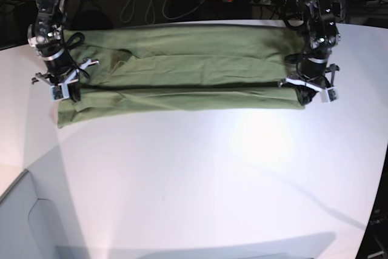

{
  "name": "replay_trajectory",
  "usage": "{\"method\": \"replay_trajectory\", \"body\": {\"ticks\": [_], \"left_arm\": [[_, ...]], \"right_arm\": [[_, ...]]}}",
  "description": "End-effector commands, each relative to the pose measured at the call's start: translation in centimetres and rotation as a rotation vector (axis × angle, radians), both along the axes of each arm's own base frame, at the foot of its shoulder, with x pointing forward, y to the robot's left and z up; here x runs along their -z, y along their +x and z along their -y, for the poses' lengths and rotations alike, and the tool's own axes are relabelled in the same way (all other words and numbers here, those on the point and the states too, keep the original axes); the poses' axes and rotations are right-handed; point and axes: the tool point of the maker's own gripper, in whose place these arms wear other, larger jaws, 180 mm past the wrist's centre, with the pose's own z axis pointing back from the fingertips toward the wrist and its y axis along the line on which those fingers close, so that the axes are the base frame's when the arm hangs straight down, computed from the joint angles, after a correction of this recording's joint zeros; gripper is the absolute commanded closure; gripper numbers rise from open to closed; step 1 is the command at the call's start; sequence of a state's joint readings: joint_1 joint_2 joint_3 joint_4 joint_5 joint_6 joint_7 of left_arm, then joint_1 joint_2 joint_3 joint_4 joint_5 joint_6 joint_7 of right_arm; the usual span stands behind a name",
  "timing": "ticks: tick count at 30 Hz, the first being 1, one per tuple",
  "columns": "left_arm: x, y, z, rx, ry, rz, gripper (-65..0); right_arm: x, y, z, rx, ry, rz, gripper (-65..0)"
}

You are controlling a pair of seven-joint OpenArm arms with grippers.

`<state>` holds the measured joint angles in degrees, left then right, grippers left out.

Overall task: Fold the T-shirt properly
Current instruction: 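Lay the folded edge flat with both grippers and open the left gripper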

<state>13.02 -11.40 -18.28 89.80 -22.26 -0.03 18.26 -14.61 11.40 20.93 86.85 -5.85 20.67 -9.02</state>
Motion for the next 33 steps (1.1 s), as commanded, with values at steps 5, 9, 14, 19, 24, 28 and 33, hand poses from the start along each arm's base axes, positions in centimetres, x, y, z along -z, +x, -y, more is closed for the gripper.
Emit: {"method": "replay_trajectory", "body": {"ticks": [5,9,14,19,24,28,33], "left_arm": [[-0.6,-0.4,-0.5,-0.001,0.019,0.02,0.0],[-0.1,-0.6,-0.5,-0.003,0.015,0.007,0.0],[-0.2,-0.5,-0.3,0.006,0.015,0.004,0.0],[-0.8,-0.4,-0.3,0.003,0.02,0.018,-10.1],[-1.9,-0.6,0.3,0.008,0.018,0.047,-20.3],[-3.2,-0.7,0.9,0.021,0.024,0.077,-20.3],[-3.4,-0.6,1.0,0.022,0.025,0.083,-20.3]], "right_arm": [[-1.3,1.2,0.6,0.006,-0.002,0.058,0.0],[-1.4,1.3,0.5,0.003,-0.001,0.059,-0.2],[-1.2,1.3,0.4,0.001,-0.002,0.05,-13.0],[-2.2,1.3,-0.3,-0.042,0.004,0.075,-35.8],[-4.2,1.2,-1.0,-0.095,0.013,0.115,-44.3],[-4.4,1.5,-1.0,-0.09,0.014,0.116,-44.6],[-2.8,2.1,-1.9,-0.107,0.009,0.025,-44.5]]}}
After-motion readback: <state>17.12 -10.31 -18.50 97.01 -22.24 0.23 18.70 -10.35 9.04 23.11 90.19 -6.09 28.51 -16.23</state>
